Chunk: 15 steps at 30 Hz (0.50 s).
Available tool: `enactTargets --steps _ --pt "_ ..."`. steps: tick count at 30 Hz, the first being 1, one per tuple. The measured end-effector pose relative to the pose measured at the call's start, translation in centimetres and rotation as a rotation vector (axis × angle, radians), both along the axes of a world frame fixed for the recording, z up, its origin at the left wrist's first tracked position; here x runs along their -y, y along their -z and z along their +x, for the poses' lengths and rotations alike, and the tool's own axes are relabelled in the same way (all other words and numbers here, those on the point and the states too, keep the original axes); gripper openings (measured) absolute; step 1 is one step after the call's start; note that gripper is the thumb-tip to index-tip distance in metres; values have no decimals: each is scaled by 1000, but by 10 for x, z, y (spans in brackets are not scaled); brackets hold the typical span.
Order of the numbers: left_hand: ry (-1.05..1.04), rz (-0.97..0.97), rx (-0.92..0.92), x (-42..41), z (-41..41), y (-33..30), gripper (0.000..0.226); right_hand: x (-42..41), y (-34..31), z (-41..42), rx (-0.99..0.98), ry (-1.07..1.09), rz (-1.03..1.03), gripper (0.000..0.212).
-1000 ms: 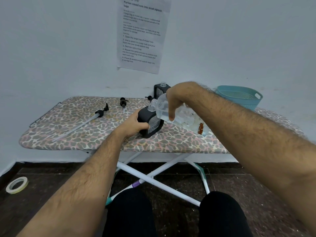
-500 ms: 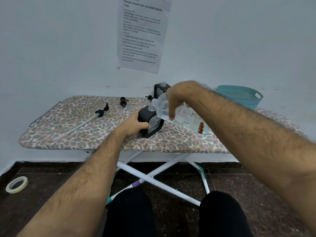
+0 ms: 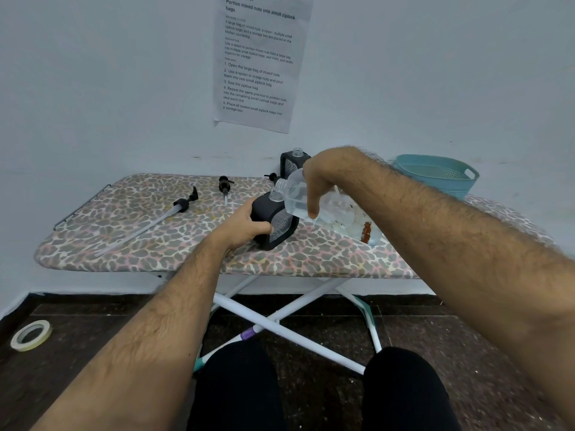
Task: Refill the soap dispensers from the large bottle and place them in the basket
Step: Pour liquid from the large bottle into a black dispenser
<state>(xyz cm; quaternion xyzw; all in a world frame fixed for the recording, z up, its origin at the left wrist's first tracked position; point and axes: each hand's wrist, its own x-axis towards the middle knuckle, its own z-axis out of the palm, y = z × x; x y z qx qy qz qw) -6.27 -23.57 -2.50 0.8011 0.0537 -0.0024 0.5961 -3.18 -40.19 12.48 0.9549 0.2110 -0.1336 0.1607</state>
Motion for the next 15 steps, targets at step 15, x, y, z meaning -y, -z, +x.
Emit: enactTargets --steps 15 --pt "9 -27 23 2 2 2 63 2 5 10 36 -48 -28 82"
